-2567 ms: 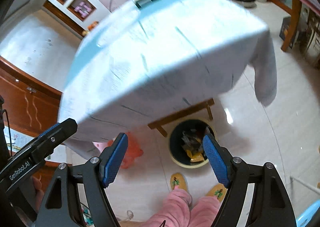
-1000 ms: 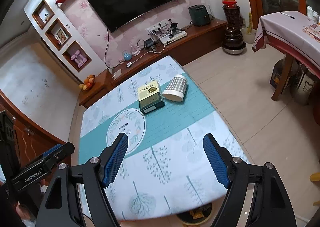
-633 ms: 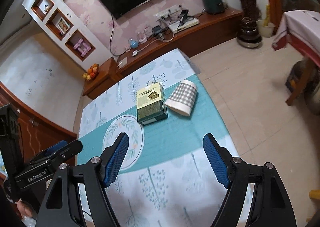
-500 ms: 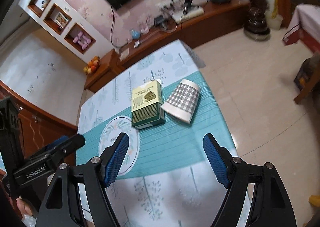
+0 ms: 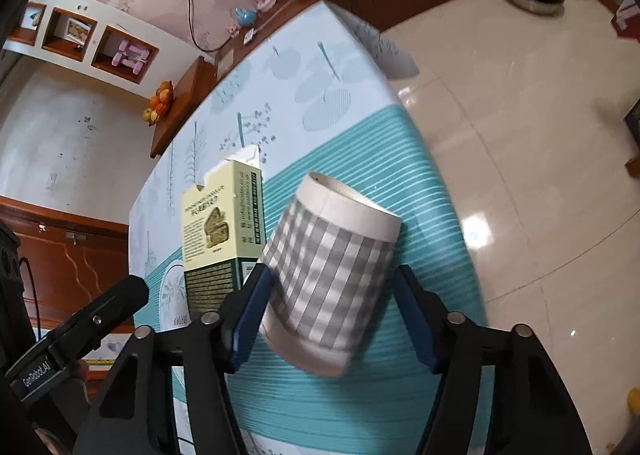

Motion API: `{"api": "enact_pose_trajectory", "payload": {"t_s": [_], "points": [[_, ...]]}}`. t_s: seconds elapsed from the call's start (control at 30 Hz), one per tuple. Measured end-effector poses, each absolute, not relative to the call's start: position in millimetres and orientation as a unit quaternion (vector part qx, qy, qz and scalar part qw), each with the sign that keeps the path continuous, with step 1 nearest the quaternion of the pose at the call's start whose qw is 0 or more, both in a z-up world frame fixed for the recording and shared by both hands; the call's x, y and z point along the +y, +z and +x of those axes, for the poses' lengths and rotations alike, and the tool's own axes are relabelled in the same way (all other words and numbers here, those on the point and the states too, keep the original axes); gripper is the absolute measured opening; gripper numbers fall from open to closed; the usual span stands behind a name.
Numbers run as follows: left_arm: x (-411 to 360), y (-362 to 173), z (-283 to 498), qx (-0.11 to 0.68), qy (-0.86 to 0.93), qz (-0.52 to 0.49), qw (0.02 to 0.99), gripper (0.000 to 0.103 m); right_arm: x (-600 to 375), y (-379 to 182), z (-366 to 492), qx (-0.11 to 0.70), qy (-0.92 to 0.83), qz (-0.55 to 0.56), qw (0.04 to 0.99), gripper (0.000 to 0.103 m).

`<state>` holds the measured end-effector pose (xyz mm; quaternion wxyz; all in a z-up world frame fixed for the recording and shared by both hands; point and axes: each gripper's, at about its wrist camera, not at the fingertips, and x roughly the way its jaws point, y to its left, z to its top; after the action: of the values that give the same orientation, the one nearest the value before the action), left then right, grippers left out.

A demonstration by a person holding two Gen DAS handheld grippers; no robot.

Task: Collect trash
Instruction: 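Grasp the green chocolate box with the left tool while the right tool grasps the checked cup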

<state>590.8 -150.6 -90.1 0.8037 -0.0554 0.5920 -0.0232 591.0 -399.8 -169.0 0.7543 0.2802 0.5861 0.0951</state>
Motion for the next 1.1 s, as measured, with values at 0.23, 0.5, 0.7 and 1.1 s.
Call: {"api": "enact_pose_trajectory", "payload": {"t_s": [0.23, 0.5, 0.7, 1.1], "points": [[-165.2, -113.4, 605.6, 0.606, -0.029, -0.052, 0.793, 0.100, -398.2, -178.1, 607.8, 0.571, 0.119, 0.271, 0.766, 0.051], [-173.8, -138.6, 621.1, 0.632, -0.026, -0.039, 0.773, 0.102, -413.6, -167.4, 605.1, 0.558, 0.119, 0.267, 0.777, 0.049], [-176.4, -158.0, 632.4, 0.649, -0.012, -0.030, 0.761, 0.102, -413.0, -165.4, 600.3, 0.560, 0.128, 0.262, 0.775, 0.049], [-158.3, -176.1, 630.1, 0.655, 0.030, -0.065, 0.752, 0.094, -403.7, -174.3, 588.6, 0.569, 0.137, 0.250, 0.771, 0.049]]}}
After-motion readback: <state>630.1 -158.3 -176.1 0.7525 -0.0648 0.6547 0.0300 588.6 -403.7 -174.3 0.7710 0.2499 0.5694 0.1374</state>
